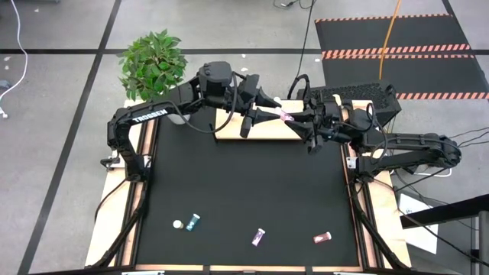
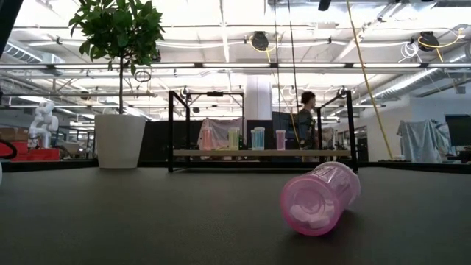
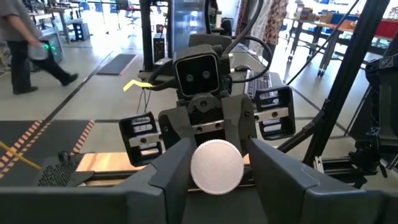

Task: Pick and place medicine bottles onto shelf by color
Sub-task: Put the right violet pill bottle on the shelf aligned with the other violet pill bottle, then put the top violet pill bottle on the shelf aligned with the other violet pill bottle

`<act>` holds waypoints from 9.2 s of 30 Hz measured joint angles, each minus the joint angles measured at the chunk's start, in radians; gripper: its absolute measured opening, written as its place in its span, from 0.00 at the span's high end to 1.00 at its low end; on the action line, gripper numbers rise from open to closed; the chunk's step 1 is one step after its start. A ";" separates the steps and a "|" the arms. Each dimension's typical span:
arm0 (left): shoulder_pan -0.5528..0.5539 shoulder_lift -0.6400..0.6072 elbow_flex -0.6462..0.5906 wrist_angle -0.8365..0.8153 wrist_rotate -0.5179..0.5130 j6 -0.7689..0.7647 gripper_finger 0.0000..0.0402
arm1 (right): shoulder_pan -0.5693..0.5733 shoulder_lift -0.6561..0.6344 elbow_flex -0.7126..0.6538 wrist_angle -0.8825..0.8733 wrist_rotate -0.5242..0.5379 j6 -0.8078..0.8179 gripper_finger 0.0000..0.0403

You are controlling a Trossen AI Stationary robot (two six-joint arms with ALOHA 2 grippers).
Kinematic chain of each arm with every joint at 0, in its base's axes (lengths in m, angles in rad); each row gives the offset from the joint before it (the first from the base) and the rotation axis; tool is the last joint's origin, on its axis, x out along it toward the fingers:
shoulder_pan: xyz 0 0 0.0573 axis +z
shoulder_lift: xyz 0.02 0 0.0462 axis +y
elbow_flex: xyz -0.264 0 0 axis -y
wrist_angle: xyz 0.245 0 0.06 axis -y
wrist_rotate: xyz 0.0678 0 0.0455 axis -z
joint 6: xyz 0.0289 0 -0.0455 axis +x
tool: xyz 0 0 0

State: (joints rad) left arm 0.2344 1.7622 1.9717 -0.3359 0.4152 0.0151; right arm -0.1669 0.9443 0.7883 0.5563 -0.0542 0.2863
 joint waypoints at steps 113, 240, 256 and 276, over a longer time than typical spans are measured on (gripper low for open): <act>0.008 -0.016 0.000 -0.242 -0.202 0.099 0.41 | -0.001 0.013 -0.220 -0.067 0.189 -0.243 0.75; 0.246 0.546 0.001 0.013 -0.248 0.319 0.70 | 0.040 -0.126 -0.219 -0.330 0.582 -0.116 0.36; 0.245 0.550 0.000 0.008 -0.231 0.320 0.70 | 0.041 -0.126 -0.219 -0.326 0.582 -0.111 0.36; 0.228 0.550 0.000 -0.012 -0.231 0.343 0.70 | 0.041 -0.126 -0.219 -0.325 0.582 -0.105 0.36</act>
State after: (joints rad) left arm 0.4626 2.3119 1.9713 -0.3480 0.1841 0.3580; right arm -0.1261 0.8188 0.5694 0.2310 0.5278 0.1816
